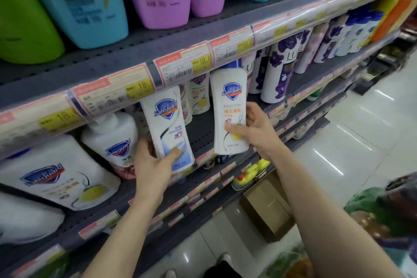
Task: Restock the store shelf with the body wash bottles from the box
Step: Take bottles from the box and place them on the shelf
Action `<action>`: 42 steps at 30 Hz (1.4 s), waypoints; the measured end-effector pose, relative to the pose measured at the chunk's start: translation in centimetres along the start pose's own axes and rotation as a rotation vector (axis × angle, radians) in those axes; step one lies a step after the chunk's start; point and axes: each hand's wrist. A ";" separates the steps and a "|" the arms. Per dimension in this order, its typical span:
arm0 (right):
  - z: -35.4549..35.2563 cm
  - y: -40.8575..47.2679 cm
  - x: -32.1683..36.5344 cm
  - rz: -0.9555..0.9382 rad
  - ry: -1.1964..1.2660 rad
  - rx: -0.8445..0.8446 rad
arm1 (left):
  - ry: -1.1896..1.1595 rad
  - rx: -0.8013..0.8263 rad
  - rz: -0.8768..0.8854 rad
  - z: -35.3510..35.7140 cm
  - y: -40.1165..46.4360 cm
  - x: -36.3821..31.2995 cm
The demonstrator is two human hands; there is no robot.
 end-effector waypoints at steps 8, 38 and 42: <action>0.8 6.0 -1.4 -0.051 -0.129 0.116 | 0.117 -0.241 0.102 2.1 1.4 1.7; 2.3 10.2 -3.4 -0.246 -0.270 0.175 | 1.078 -0.277 -0.041 3.2 2.1 0.4; 2.4 10.2 -3.2 -0.264 -0.269 0.168 | 0.976 -0.324 -0.032 3.8 2.0 0.5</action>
Point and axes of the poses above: each hand's wrist, its own y-axis towards the middle knuckle, its own z-axis out of the palm, x = y × z, and after that the axes turned 2 degrees about -y, right-handed
